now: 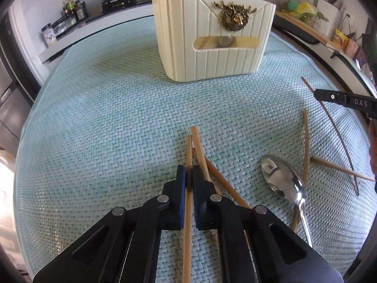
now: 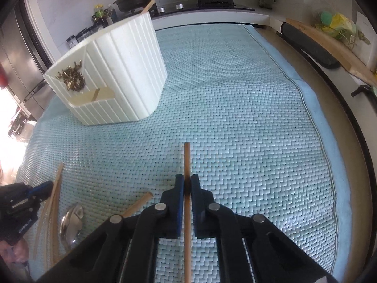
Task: Organize utensils
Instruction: 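Close the left tool on a chopstick while the right tool grips another chopstick, then carry both held chopsticks up over the cream caddy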
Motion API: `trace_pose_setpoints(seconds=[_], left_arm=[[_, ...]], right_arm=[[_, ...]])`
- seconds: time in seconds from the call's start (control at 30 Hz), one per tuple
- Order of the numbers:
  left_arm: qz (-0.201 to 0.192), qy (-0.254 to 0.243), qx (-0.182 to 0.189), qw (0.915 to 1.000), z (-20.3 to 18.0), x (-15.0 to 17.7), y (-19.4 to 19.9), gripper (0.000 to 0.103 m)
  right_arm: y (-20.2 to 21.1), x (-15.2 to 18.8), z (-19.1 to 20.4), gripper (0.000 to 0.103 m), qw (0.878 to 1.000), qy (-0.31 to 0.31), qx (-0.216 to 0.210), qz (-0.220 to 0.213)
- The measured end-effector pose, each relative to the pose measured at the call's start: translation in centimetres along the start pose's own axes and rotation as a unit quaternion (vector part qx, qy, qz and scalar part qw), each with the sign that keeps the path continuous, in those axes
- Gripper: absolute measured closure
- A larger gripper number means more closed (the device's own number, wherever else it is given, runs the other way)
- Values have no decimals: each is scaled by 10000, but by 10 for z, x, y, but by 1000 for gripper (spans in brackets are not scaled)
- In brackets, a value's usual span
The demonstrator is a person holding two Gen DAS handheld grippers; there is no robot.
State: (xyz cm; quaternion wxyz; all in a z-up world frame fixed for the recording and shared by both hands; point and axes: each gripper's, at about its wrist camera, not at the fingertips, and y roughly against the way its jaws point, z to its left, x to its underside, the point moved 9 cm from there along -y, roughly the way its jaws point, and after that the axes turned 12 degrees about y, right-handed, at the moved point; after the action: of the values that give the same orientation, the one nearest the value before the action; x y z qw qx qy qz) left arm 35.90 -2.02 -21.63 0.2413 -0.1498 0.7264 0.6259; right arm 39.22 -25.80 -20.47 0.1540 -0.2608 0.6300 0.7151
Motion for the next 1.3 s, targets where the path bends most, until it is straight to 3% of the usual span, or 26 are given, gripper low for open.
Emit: trace_pose_setpoints(seconds=[0.17,0.37,0.77,0.8,1.03,1.23,1.27,1.3], left_arm=[[-495,318,186,9981,3,-17,37,99],[-1117,757,515,9895,16,-36,93,99],[-1898,1311,954,9683,48,-60,154,99],[-1941,1328,989,9669,47,-62,158,99],[-2092,1174,1009,9655,38,-66,171,100],[-2069,1185,976,9662,45,-58,171,100],[-2075,1203,974,9659,47,-57,172,100],[-2088,1220,971,9654,48,-56,173,100]], right_arm=[[36,-11,-1,97,9974,-160,-317,-629],[92,-22,17,97,9883,-46,-604,-1403],[175,-26,50,98,9704,244,-751,-2282],[178,-27,52,103,9694,283,-727,-2326],[189,-35,62,103,9677,450,-684,-2385],[177,-24,23,100,9772,-145,-610,-2027],[173,-20,13,97,9799,-202,-549,-1905],[167,-15,3,83,9832,-271,-507,-1734]])
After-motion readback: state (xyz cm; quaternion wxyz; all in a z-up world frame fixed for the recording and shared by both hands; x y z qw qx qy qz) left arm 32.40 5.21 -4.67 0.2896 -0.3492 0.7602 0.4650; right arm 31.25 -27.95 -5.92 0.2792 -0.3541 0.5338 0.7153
